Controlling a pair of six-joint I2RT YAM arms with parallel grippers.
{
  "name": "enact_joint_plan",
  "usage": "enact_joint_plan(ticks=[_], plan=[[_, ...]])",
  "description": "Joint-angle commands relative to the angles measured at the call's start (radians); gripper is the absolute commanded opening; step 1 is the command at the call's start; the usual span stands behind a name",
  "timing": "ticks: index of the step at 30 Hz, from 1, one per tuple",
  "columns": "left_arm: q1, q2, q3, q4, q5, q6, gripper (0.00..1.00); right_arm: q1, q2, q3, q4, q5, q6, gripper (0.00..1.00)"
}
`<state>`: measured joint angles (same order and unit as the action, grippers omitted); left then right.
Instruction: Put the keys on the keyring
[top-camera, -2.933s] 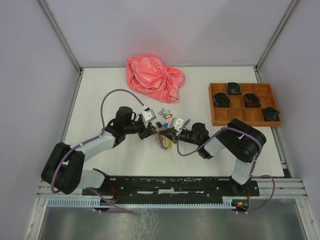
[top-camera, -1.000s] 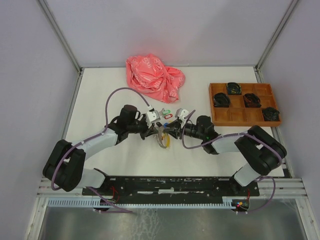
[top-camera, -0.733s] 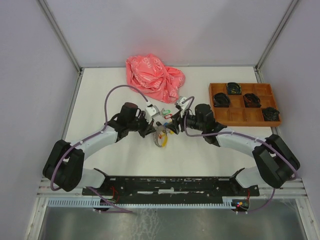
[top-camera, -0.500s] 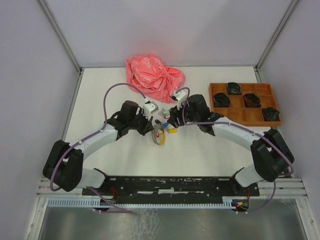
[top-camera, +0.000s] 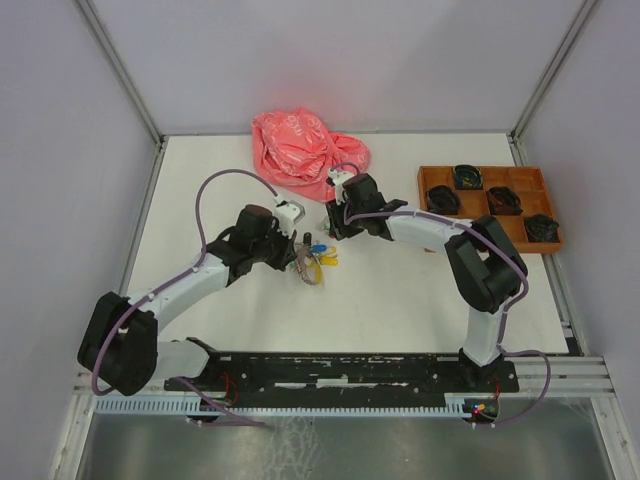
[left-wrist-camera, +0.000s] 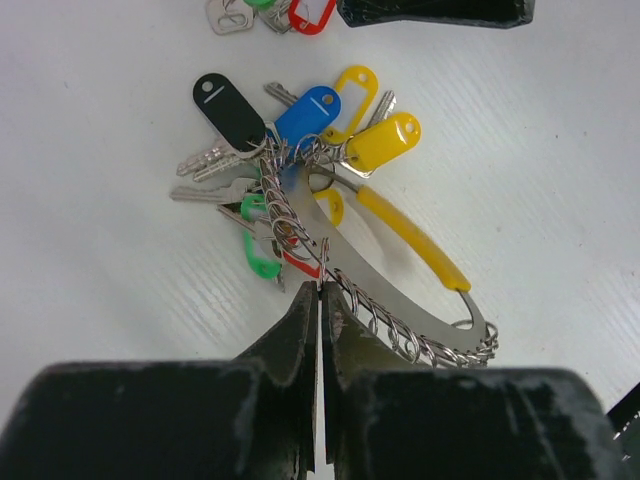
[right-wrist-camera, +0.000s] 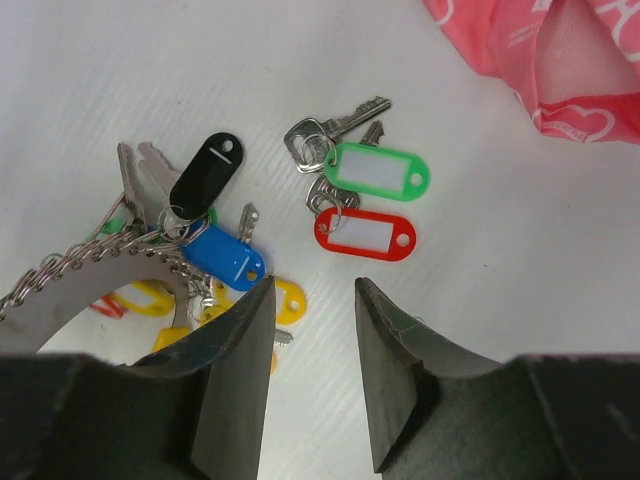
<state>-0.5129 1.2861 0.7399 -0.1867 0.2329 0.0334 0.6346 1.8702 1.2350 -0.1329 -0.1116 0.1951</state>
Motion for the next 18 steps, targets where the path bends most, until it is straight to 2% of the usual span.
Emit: enact_joint_plan(ticks=[1, 10, 18], plan=[[-0.001, -0.017, -0.01, 0.048, -0.02, -0.06, 0.03, 0.001, 0.038, 0.066, -0.006, 0.05, 0.123, 0.44], [-0.002, -0.012, -0.008, 0.064, -0.015, -0.052, 0.03, 0.001, 0.105, 0.073, 0.041, 0.078, 0.269, 0.37], [-0.001, 0.005, -0.001, 0.064, 0.002, -0.051, 0.03, 0.001, 0.131, 0.075, 0.085, 0.11, 0.303, 0.34]])
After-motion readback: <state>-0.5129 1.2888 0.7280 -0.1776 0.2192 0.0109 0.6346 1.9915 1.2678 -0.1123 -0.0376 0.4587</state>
